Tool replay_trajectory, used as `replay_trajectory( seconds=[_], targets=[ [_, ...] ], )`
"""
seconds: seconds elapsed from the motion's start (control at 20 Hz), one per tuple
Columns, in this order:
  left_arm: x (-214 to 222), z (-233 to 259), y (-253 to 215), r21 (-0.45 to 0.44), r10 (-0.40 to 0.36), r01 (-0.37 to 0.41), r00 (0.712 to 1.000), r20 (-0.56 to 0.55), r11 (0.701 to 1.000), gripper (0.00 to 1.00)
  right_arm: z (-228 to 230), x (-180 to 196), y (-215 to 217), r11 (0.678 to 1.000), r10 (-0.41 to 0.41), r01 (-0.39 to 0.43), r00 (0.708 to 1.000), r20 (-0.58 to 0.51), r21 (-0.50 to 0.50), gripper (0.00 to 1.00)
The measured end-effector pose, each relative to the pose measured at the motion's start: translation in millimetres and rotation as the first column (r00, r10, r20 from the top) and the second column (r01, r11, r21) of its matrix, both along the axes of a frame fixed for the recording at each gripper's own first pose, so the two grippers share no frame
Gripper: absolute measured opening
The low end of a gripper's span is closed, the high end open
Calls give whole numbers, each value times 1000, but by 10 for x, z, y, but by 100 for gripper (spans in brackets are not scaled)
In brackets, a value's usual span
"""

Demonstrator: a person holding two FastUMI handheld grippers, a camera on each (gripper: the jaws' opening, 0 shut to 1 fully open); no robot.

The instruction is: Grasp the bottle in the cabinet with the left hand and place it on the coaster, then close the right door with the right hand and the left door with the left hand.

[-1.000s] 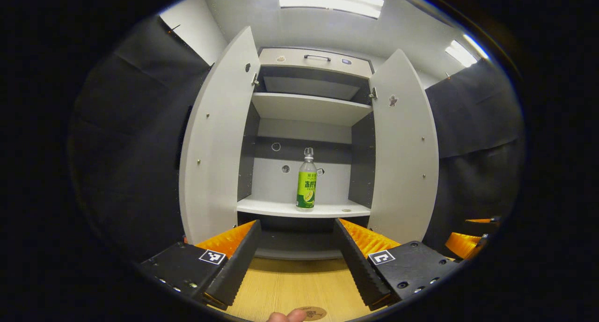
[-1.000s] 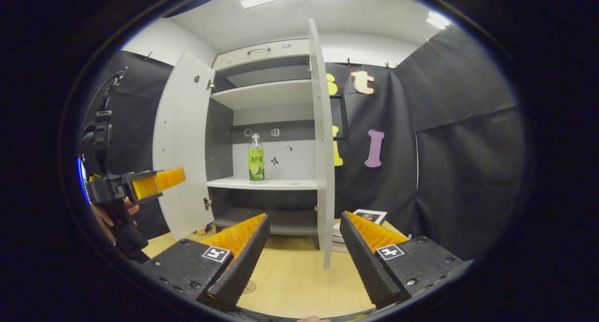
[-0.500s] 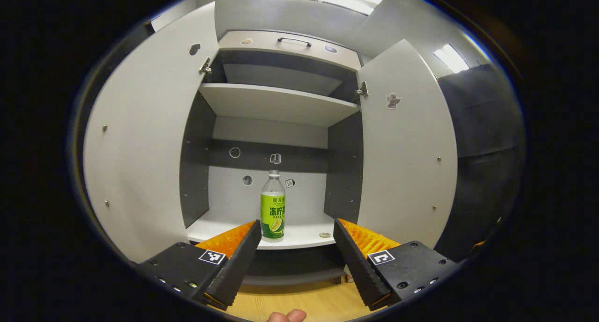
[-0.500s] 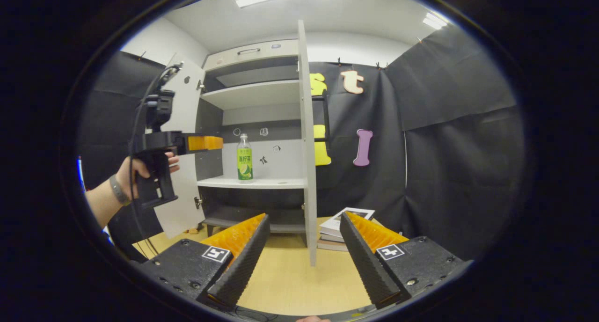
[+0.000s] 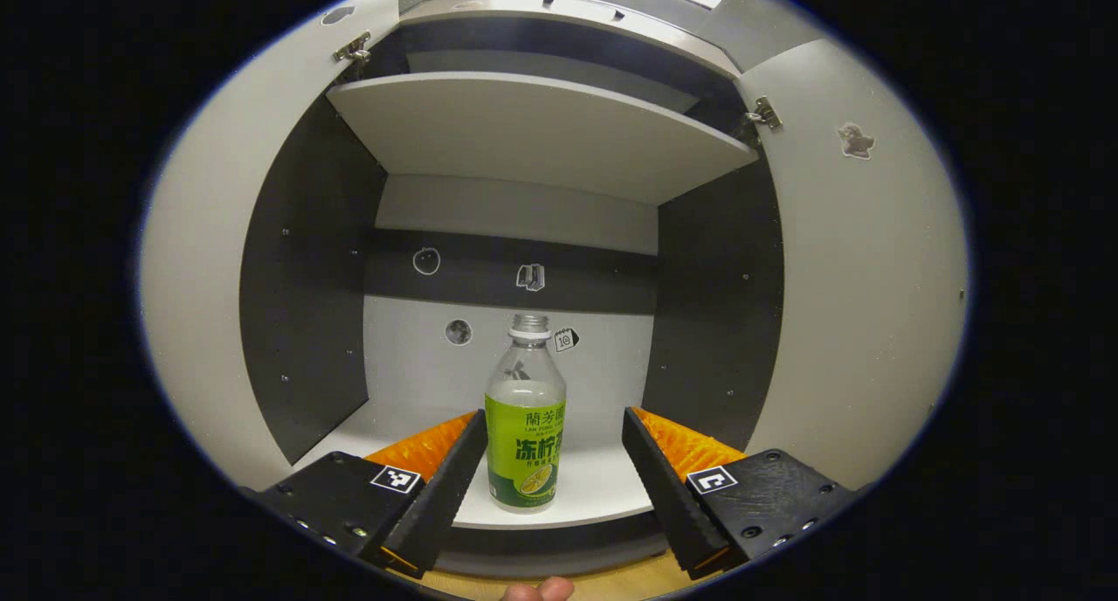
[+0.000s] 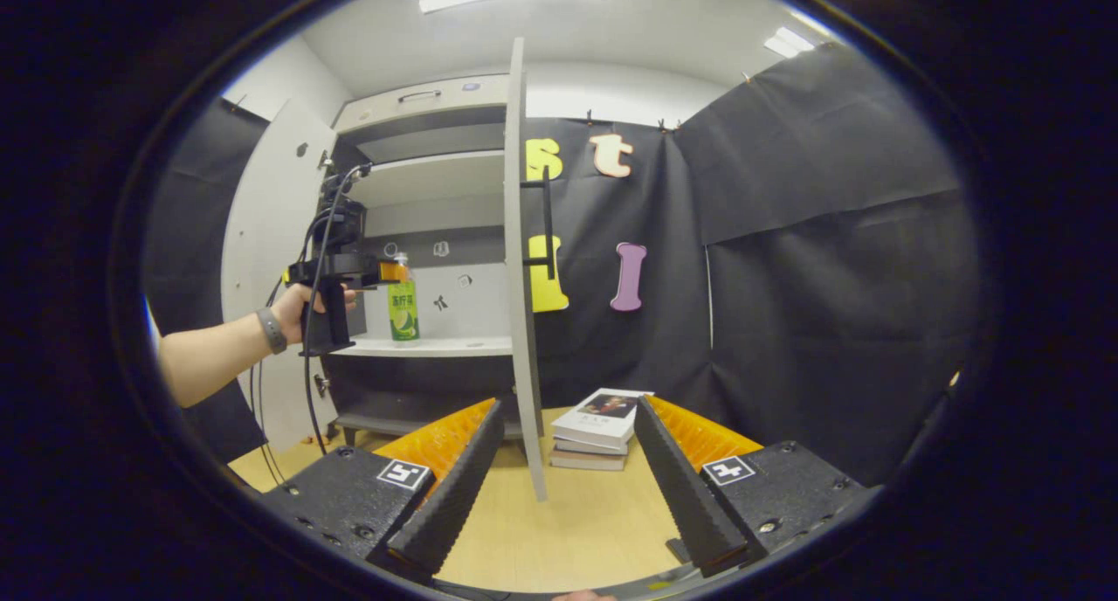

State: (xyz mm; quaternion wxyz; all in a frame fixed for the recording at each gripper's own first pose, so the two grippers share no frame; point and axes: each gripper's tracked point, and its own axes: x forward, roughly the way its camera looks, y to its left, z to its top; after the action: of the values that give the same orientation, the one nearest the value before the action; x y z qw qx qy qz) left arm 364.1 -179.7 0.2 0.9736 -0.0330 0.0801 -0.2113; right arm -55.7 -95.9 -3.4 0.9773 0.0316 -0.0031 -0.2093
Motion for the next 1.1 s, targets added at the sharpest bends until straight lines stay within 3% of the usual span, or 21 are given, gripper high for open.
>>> replay_trajectory(
  seconds=[0.3,0.35,0.45,0.55,0.6,0.65,0.8,0.9,1.1],
  targets=[
    [419,-169,-36,25,50,-50,999,-7,998,95,-27,-97,-139,996,-88,88,996,-7,9,99],
    [471,-225,-42,33,55,-54,998,-14,998,94,-22,-108,-146,995,-96,96,995,2,9,94],
    [568,-306,-37,47,71,-70,997,-19,996,95,-36,-130,-178,994,-110,110,994,3,11,99],
    [618,-313,-38,41,80,-80,997,-16,996,90,-30,-157,-216,992,-123,123,992,5,7,94],
    [630,-298,-38,33,81,-80,997,-13,996,95,-26,-171,-238,991,-130,130,991,3,6,94],
    [646,-281,-36,30,84,-84,996,-8,996,95,-31,-179,-262,991,-135,135,991,0,7,99],
    [703,-290,-36,39,84,-83,996,-5,996,94,-43,-212,-312,989,-146,146,989,1,9,99],
    [696,-295,-41,45,83,-82,997,-7,996,78,-61,-214,-350,989,-151,151,989,-2,11,99],
    [603,-174,-70,34,67,-68,997,27,997,70,-49,-188,-362,991,-133,133,991,-1,7,99]
  ],
)
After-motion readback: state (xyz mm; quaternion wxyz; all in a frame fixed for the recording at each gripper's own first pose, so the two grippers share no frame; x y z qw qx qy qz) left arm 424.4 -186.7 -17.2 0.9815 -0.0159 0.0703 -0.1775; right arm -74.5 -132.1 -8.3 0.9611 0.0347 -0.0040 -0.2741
